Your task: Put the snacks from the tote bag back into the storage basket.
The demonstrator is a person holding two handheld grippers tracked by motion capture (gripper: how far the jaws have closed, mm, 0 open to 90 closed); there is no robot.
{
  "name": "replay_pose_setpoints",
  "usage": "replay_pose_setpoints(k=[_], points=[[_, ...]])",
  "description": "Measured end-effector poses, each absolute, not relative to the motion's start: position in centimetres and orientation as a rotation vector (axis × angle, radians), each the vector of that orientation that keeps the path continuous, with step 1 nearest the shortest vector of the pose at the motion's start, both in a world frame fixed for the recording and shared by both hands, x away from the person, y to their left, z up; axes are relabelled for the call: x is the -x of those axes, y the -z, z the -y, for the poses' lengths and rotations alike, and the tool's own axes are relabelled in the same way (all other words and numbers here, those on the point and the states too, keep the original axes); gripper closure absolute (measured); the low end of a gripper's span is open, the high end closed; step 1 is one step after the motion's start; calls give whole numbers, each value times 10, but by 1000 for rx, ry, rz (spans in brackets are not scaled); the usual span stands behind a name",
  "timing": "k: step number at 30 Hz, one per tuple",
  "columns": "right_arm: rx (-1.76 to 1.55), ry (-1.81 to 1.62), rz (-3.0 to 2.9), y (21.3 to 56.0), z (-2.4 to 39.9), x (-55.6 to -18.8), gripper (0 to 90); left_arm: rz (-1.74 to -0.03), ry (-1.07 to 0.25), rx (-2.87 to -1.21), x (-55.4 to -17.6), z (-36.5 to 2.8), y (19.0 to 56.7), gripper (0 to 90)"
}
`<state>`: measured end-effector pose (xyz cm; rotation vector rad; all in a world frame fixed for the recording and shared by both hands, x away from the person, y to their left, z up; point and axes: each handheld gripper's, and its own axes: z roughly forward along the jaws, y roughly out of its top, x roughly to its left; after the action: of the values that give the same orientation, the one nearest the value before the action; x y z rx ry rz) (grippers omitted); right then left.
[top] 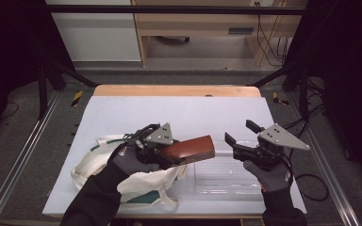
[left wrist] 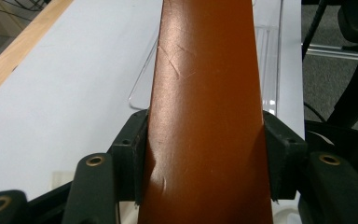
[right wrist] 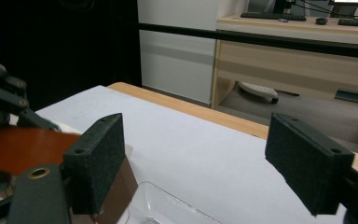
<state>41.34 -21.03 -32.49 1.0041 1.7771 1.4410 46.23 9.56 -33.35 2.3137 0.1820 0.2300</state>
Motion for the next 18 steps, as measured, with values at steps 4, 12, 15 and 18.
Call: replay_pose_setpoints(k=[4,12,15,18], points=[[-1008,-1442,-1772,322,215,-413,185,-164,-212,-2326,-462,-81,336,425],[-1008,-1426,-1764,322,219,-414,179,-126,-181,-2340,-464,-54,339,425],[-1014,-1425,-1755,321,221,-414,179,-113,-181,-2357,-464,-42,341,426],[-1008,-1422,-1751,321,222,-414,179,-109,-173,-2358,-464,-32,345,426]])
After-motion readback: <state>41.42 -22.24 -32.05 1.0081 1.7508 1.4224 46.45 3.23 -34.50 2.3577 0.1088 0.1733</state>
